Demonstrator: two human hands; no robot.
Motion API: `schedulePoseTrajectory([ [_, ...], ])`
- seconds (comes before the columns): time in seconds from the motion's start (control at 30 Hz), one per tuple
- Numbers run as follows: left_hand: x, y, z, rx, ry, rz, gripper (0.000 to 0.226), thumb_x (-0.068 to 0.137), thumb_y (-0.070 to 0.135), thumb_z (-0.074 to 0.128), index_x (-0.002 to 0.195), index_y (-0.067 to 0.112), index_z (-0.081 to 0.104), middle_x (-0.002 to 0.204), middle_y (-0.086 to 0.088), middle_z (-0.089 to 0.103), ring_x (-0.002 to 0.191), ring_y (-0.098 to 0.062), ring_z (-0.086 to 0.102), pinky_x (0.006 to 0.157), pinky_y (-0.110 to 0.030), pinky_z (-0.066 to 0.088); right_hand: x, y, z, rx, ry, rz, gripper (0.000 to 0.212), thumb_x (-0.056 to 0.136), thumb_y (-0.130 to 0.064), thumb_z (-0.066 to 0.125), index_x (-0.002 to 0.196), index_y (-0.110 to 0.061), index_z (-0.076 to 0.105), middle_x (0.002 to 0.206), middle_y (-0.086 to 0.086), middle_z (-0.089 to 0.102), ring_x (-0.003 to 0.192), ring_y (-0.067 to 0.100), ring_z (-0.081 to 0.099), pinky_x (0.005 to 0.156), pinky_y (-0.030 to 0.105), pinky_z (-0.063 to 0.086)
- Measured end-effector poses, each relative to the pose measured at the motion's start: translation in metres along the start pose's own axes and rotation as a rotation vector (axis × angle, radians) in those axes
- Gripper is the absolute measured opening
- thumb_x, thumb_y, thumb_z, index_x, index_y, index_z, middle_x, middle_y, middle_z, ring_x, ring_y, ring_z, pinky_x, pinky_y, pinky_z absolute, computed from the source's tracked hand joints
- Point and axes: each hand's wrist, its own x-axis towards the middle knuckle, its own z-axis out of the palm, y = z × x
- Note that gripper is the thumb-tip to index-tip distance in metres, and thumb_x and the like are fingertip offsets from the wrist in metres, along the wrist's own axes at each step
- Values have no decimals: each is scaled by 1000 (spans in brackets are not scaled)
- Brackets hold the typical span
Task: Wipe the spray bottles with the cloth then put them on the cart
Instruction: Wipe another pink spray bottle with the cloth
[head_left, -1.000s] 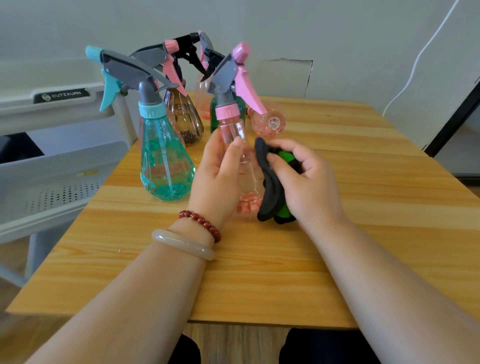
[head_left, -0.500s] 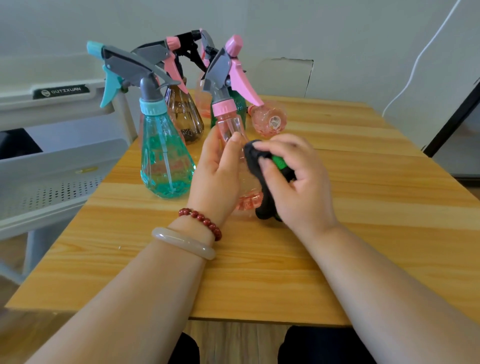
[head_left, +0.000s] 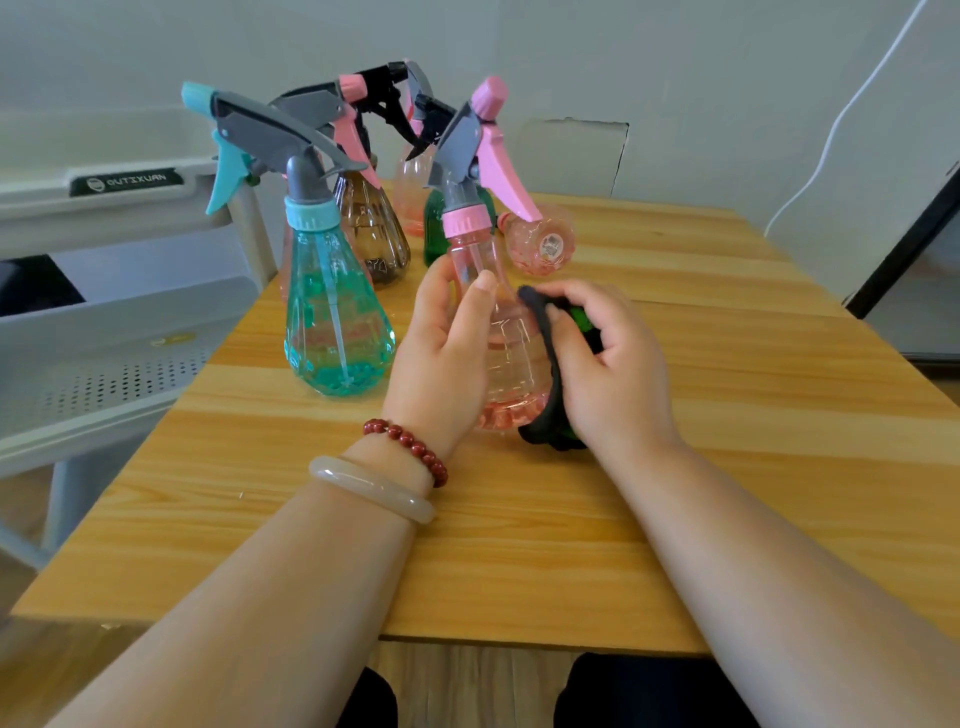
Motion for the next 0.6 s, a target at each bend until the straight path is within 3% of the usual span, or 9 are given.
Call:
schedulePoseTrajectory([
  [0.1,1,-3,0,51,10,19,31,100,41,42,127,33,55,108,10,69,98,-8,66,91,-40,54,-5,-6,-4,-36,-19,-281,16,92,-2,59,105,-4,69,105,0,63,105,9,58,94,20,42],
  [0.17,3,-3,0,31,-1,23,27,102,37,43,124,30,56,107,8,70,99,-8,66,93,-37,53,-3,-7,-3,-62,-41,-366,15,92,-3,61,104,-3,69,105,1,61,103,17,59,94,28,44],
  [0.2,3,-3,0,21,-7,26,24,104,32,43,123,29,57,104,10,70,96,-5,66,89,-29,53,-2,-5,-1,-69,-38,-340,15,92,-5,60,104,-5,69,104,-2,61,103,14,59,94,25,44],
  [0.27,3,-1,-1,1,-25,31,23,106,27,42,122,29,58,94,16,68,85,0,65,74,-16,50,0,-4,2,-25,-21,-121,17,95,-9,57,104,-16,69,102,-9,64,101,5,58,90,16,42],
  [0.37,2,1,-1,-30,-42,28,22,106,24,41,119,27,59,86,17,69,81,1,65,69,-15,51,2,1,1,132,-92,246,18,98,-19,54,100,-30,69,102,-10,70,100,7,63,86,25,46],
  [0.47,1,2,1,-83,8,-9,24,105,27,43,125,23,56,93,10,71,89,-6,69,77,-25,57,0,-1,-1,327,-162,266,17,93,-34,54,103,-33,68,105,-6,71,104,16,65,92,38,50],
  [0.6,2,2,-1,-86,77,-88,23,102,39,48,118,24,54,74,19,71,68,-1,67,66,-26,56,-1,-4,3,461,-231,277,21,81,-50,62,101,-45,65,107,-7,70,105,18,64,100,47,48],
])
